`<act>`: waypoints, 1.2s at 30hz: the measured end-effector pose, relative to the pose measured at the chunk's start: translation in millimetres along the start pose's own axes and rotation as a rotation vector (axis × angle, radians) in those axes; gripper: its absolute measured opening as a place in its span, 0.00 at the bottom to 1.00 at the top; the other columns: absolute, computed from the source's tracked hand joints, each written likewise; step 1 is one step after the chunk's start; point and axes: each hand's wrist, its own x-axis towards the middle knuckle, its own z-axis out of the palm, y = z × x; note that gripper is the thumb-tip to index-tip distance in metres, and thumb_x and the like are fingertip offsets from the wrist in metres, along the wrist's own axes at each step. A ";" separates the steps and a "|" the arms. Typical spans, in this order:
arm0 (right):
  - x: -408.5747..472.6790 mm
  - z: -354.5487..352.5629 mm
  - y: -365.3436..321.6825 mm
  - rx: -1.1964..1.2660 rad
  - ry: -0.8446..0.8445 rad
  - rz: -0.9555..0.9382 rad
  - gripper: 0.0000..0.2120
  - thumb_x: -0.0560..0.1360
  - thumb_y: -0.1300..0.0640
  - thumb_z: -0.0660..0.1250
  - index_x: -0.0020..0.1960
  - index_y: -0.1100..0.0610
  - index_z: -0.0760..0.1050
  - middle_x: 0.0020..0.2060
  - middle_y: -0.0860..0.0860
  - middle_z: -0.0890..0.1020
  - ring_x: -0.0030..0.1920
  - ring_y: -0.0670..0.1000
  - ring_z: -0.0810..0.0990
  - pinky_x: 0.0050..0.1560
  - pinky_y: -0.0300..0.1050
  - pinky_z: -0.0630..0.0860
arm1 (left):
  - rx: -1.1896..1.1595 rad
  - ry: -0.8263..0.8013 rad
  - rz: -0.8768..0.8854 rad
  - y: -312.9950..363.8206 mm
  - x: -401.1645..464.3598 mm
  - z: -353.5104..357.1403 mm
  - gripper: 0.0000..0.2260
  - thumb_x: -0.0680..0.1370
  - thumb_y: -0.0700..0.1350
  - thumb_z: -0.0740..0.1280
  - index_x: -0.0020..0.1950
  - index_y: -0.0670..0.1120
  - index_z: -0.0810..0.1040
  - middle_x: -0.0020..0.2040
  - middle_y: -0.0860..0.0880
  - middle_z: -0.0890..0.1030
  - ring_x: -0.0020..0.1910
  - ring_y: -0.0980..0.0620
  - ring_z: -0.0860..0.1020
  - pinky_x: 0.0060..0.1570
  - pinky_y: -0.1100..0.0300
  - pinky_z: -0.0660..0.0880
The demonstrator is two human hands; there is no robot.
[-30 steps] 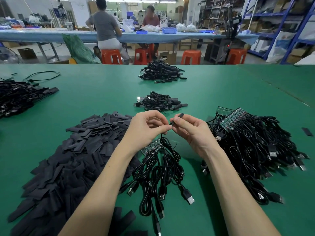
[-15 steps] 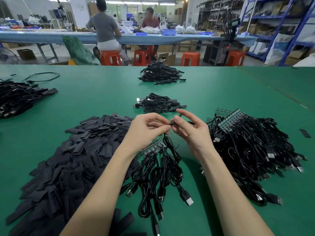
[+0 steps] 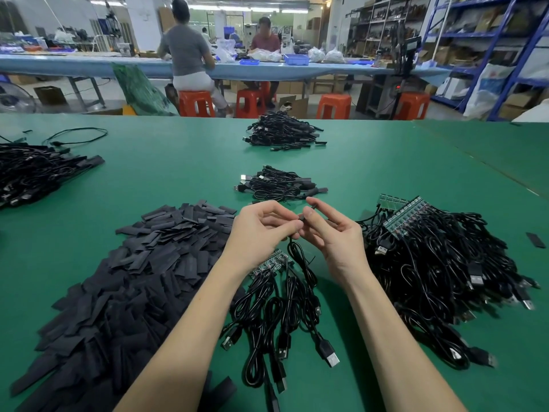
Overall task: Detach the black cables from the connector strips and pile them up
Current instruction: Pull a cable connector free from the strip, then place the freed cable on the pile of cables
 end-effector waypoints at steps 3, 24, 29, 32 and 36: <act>1.2 1.3 0.4 -0.015 0.015 -0.016 0.18 0.70 0.59 0.77 0.59 0.55 0.83 0.44 0.61 0.87 0.41 0.54 0.86 0.47 0.44 0.83 | 0.017 0.016 -0.012 -2.9 1.0 0.8 0.06 0.74 0.34 0.76 0.49 0.38 0.81 0.38 0.46 0.86 0.39 0.52 0.85 0.45 0.64 0.79; 8.2 -15.2 -2.9 -0.700 0.143 -0.026 0.05 0.80 0.49 0.68 0.47 0.48 0.80 0.38 0.43 0.87 0.34 0.43 0.82 0.41 0.42 0.77 | 0.366 0.159 0.103 29.2 54.0 -0.8 0.08 0.76 0.46 0.75 0.54 0.51 0.85 0.45 0.57 0.84 0.39 0.66 0.79 0.44 0.74 0.74; 7.1 -14.8 3.7 -1.026 -0.069 0.078 0.07 0.76 0.49 0.68 0.42 0.48 0.83 0.34 0.41 0.86 0.32 0.39 0.79 0.37 0.32 0.73 | 0.878 0.154 0.183 38.2 128.3 -2.7 0.08 0.77 0.47 0.72 0.56 0.52 0.84 0.50 0.52 0.84 0.50 0.52 0.80 0.54 0.56 0.77; 6.1 -12.9 6.3 -1.077 -0.121 0.098 0.07 0.76 0.48 0.68 0.43 0.47 0.82 0.34 0.40 0.85 0.31 0.39 0.78 0.32 0.31 0.69 | 1.101 0.101 0.145 21.3 158.0 -0.6 0.09 0.78 0.44 0.71 0.58 0.49 0.84 0.55 0.47 0.84 0.56 0.45 0.79 0.57 0.51 0.77; 5.3 -13.3 6.9 -1.053 -0.133 0.106 0.06 0.77 0.49 0.68 0.43 0.47 0.82 0.34 0.39 0.85 0.31 0.37 0.78 0.34 0.32 0.70 | 1.268 0.000 0.090 -12.8 169.0 -1.1 0.11 0.78 0.36 0.67 0.57 0.46 0.84 0.57 0.42 0.82 0.55 0.39 0.80 0.54 0.50 0.78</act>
